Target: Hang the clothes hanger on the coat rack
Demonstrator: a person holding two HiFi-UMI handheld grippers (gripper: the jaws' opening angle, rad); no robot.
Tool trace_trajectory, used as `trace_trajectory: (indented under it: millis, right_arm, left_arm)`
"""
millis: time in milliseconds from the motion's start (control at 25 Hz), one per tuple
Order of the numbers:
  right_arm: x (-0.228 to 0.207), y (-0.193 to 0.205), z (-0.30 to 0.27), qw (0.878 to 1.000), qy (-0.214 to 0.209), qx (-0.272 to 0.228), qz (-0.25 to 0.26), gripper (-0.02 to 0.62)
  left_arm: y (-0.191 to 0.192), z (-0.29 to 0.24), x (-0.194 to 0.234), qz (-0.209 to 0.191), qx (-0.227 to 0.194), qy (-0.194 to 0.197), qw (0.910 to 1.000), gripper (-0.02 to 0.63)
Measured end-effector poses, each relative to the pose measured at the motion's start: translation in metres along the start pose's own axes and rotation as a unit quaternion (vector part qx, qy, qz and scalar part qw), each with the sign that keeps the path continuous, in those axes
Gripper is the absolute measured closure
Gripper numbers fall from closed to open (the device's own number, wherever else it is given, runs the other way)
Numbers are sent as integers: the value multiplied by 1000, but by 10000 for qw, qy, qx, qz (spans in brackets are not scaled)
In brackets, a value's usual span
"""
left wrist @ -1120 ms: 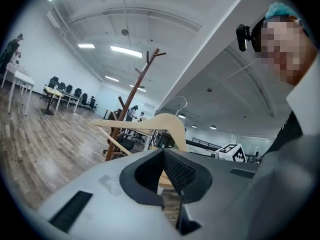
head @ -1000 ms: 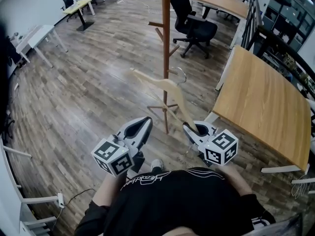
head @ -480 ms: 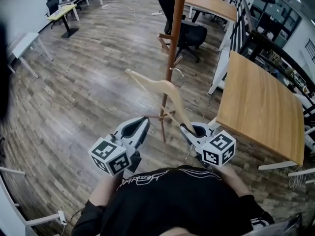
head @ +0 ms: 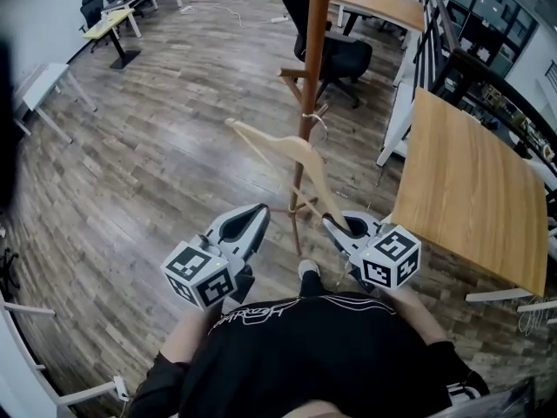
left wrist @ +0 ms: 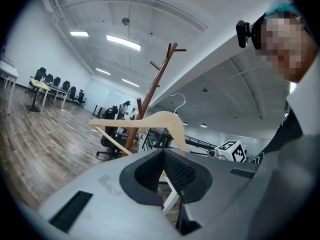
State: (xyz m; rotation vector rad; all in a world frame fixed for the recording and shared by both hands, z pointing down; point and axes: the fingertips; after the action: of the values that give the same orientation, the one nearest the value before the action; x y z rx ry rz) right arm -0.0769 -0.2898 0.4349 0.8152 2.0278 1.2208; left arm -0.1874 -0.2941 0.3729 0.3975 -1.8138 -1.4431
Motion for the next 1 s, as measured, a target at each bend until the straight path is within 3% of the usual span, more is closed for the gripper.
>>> trace_trajectory:
  millis: [1000]
  right_arm:
    - [-114, -43, -57, 9995, -292, 136, 59, 554]
  left_arm:
    - [-15, -100, 69, 267, -5, -329, 9991, 598]
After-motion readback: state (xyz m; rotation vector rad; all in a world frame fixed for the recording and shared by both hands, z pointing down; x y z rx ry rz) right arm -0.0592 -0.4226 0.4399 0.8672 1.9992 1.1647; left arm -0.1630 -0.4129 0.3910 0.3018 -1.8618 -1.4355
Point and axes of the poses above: the fingertips, and each gripper's own axes: z backward along the fingers, x to its left, y out of its underside, and after that the axes turned 1 degree about -y, right-handed
